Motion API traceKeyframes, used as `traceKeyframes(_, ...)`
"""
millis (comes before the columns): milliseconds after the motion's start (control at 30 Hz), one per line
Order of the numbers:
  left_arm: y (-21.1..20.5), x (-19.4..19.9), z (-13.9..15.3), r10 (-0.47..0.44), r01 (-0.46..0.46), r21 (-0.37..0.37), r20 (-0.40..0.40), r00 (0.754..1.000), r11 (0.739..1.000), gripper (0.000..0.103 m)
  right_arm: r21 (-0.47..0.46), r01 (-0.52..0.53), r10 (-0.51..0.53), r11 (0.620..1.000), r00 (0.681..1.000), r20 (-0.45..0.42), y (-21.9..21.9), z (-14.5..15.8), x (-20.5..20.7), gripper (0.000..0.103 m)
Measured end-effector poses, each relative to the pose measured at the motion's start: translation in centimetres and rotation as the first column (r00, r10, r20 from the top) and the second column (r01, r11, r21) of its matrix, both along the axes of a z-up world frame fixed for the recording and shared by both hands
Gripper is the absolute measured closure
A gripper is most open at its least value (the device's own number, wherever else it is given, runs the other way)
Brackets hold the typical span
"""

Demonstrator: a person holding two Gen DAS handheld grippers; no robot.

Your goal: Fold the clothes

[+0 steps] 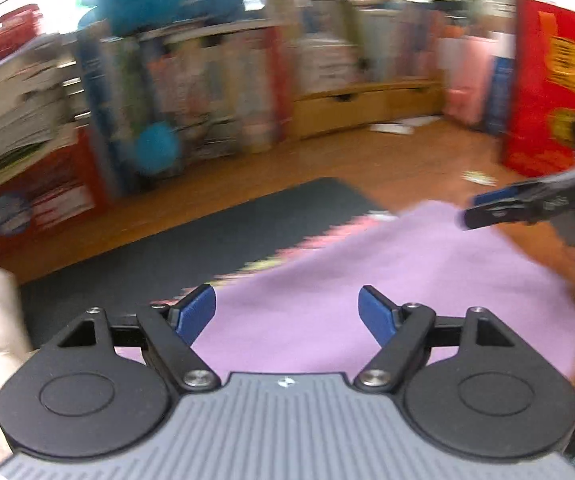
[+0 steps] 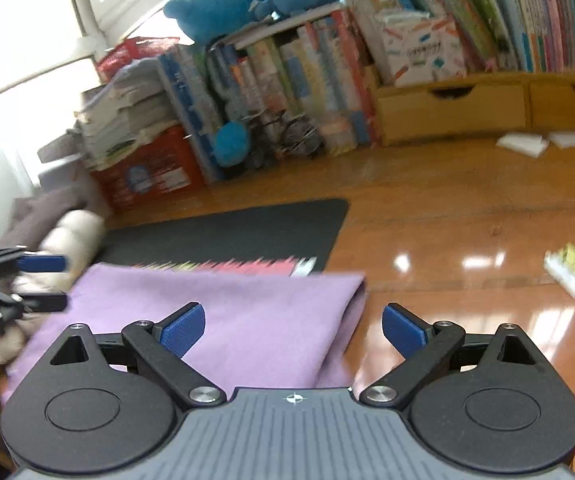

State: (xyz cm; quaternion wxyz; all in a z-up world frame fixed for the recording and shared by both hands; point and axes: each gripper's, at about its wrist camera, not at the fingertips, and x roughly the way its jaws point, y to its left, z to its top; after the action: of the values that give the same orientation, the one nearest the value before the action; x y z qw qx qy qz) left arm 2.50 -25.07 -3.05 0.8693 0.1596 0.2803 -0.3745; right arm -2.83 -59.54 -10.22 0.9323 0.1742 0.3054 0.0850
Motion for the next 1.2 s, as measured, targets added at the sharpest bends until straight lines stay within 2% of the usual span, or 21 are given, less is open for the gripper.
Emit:
traceKeyframes(100, -1.5, -2.2, -0.8, -0.111, 0.111, -0.003, -0.041, 0.993, 0.994, 0.023, 0.064, -0.052, 0.054, 0.997, 0.998, -0.038, -0.2, 0.5, -2.1, 0.005)
traceKeyframes(233, -2.3, -4.5, -1.8, -0.219, 0.216, -0.039, -0.1, 0.971, 0.976, 0.023, 0.145, -0.05, 0.062, 0.988, 0.995, -0.083, -0.8, 0.7, -4.1, 0.004)
traceKeyframes(333, -3.0, -4.2, -2.9, -0.218, 0.213, -0.045, -0.146, 0.965, 0.976, 0.023, 0.22, -0.002, 0.028, 0.975, 0.993, -0.115, -1.6, 0.3, -4.3, 0.004)
traceKeyframes(500, -3.8, -2.9, -5.2, -0.156, 0.158, -0.01, -0.225, 0.962, 0.987, 0.024, 0.234, 0.063, -0.033, 0.97, 0.991, -0.129, -2.5, -0.5, -3.7, 0.004)
traceKeyframes(700, -3.9, -3.6, -5.5, -0.156, 0.162, 0.017, -0.193, 0.969, 0.987, 0.021, 0.226, -0.005, 0.026, 0.974, 0.995, -0.093, -0.9, -1.2, -3.3, 0.006)
traceKeyframes(800, -4.3, -3.8, -5.6, -0.156, 0.165, 0.032, -0.179, 0.971, 0.986, 0.02, 0.217, -0.036, 0.053, 0.976, 0.996, -0.075, 0.0, -1.5, -3.1, 0.015)
traceKeyframes(833, -4.4, -3.8, -5.7, -0.156, 0.165, 0.037, -0.172, 0.973, 0.986, 0.02, 0.206, -0.039, 0.054, 0.978, 0.996, -0.068, 0.3, -1.6, -3.1, 0.03)
traceKeyframes(867, -4.5, -3.9, -5.8, -0.156, 0.165, 0.04, -0.167, 0.974, 0.985, 0.019, 0.198, -0.034, 0.049, 0.98, 0.996, -0.07, 0.6, -1.6, -3.1, 0.037)
traceKeyframes(900, -4.6, -4.0, -5.8, -0.156, 0.165, 0.044, -0.162, 0.974, 0.985, 0.019, 0.194, -0.015, 0.031, 0.981, 0.996, -0.078, 0.7, -1.7, -3.1, 0.049)
traceKeyframes(933, -4.6, -4.1, -5.9, -0.155, 0.165, 0.05, -0.156, 0.975, 0.985, 0.019, 0.2, 0.002, 0.016, 0.98, 0.996, -0.091, 0.6, -1.8, -3.1, 0.064)
traceKeyframes(967, -4.7, -4.2, -5.9, -0.154, 0.164, 0.054, -0.152, 0.976, 0.985, 0.019, 0.212, 0.023, -0.001, 0.977, 0.995, -0.104, 0.4, -1.9, -3.1, 0.071)
traceKeyframes(1033, -4.8, -4.2, -5.9, -0.15, 0.16, 0.059, -0.149, 0.977, 0.985, 0.019, 0.263, 0.073, -0.039, 0.962, 0.991, -0.129, -0.4, -2.2, -3.2, 0.081)
traceKeyframes(1100, -4.9, -4.2, -5.8, -0.141, 0.151, 0.063, -0.145, 0.979, 0.986, 0.025, 0.289, 0.091, -0.057, 0.953, 0.991, -0.122, -0.8, -2.1, -3.4, 0.084)
traceKeyframes(1200, -4.7, -4.0, -5.1, -0.137, 0.147, 0.05, -0.154, 0.978, 0.988, 0.048, 0.282, 0.079, -0.058, 0.956, 0.995, -0.083, -0.6, -1.2, -3.5, 0.085)
